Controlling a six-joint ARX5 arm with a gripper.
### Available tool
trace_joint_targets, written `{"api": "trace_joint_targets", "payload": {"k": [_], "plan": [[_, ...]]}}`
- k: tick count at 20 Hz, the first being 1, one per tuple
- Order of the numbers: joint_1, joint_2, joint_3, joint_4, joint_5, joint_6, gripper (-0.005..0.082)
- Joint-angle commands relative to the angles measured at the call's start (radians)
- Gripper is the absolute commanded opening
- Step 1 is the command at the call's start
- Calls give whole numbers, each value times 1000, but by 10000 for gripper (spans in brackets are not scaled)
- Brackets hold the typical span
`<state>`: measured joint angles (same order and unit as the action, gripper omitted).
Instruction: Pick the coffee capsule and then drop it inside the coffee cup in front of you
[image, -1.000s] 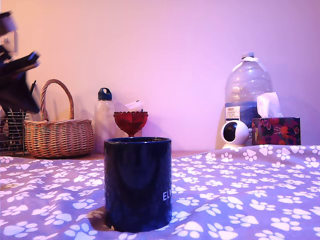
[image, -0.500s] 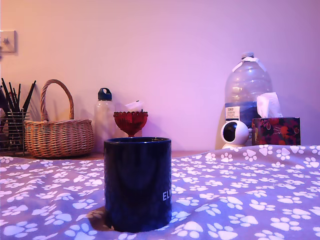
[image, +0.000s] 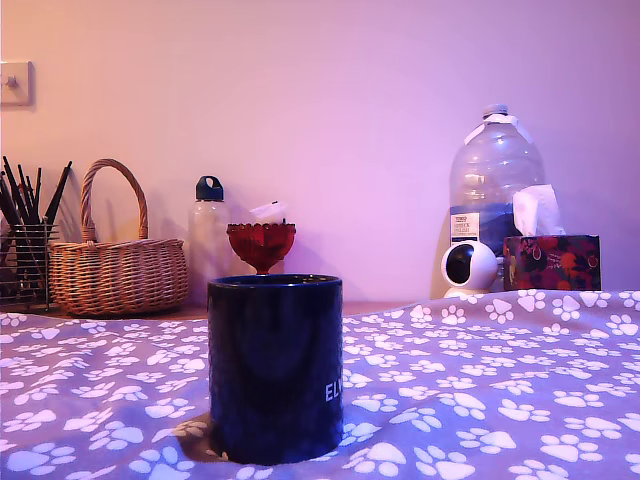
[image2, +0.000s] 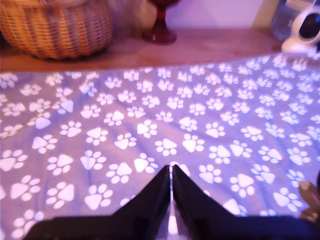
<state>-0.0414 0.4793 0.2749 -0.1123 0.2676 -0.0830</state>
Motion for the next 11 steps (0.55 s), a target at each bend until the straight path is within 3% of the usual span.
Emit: {"api": "trace_joint_targets", "payload": {"k": [1,4,6,11], "plan": [[2,-61,-27,-9,0,-24,-21],[2,-177,-27,-78,-8,-37,-21],[2,-244,-27,-134,-43,-44,-21],[2,-362,-27,-211,-40,-48,-21]]}}
